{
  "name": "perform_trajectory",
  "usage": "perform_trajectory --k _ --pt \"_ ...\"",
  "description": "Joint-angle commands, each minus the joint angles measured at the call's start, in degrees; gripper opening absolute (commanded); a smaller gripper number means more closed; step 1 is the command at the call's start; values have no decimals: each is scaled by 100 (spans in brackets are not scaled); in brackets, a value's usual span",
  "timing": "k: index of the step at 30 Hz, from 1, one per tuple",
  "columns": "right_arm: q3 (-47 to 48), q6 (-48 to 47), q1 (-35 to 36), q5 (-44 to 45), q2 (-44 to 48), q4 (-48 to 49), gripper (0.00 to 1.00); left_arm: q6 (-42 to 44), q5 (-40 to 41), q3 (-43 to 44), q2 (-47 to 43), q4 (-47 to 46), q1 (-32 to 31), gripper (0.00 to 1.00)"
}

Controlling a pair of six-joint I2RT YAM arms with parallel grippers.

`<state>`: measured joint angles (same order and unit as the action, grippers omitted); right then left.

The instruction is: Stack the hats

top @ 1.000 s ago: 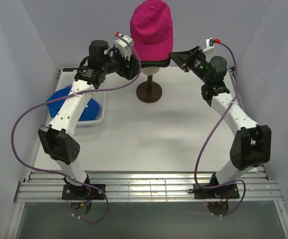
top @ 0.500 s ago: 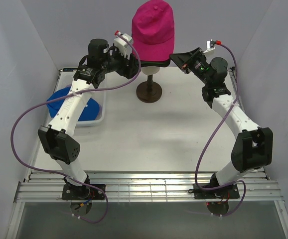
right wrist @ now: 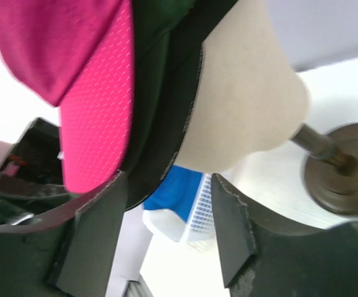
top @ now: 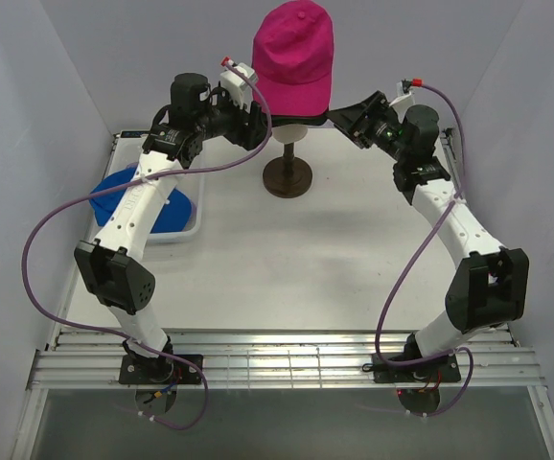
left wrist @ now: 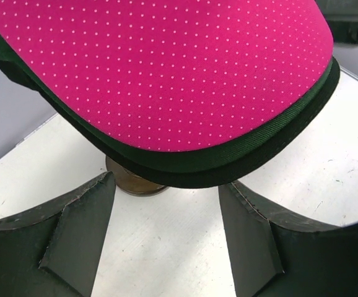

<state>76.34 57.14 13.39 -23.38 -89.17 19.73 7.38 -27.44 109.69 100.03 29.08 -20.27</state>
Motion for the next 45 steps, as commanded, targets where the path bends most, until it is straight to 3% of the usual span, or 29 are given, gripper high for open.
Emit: perform_trajectory --k 1,6,8,11,14,15,19,25,30,34,39,42,45 --pt "984 -1045 -126 245 277 -948 64 -61 37 193 -212 -254 -12 77" --pt "3014 -2355 -126 430 -266 -2277 63 -35 28 140 -256 -219 -12 77" --pt "4381 -2471 -135 317 -966 -2631 59 -17 37 140 -256 -201 -12 77" --pt "5563 -2244 -178 456 -1855 -2458 51 -17 46 114 -247 -184 -21 77" --pt "5428 -1673 -196 544 -2227 -1292 43 -26 28 97 -238 -166 -21 77" --pt "5270 -1506 -187 588 -2315 -408 41 -17 37 97 -229 -166 -12 77" --pt "6304 -1224 -82 1027 -3167 -5 39 -8 46 140 -186 -96 -21 77" --pt "5974 -1047 -38 1116 -3503 925 39 -34 -7 158 -159 -25 -12 77" --pt "6060 -1021 85 949 -3775 902 38 -78 -42 211 -142 -8 -12 77" --pt "5534 -829 120 949 -3705 963 38 -70 -33 202 -159 1 -21 77" --pt "5269 -512 -29 1107 -3432 1033 45 -61 -68 193 -177 27 -21 77" --pt "5251 -239 -99 1046 -3301 1103 41 -43 -60 167 -194 36 -21 77" --pt "5181 -99 -117 905 -3239 1358 25 -26 -25 141 -229 71 -21 77"
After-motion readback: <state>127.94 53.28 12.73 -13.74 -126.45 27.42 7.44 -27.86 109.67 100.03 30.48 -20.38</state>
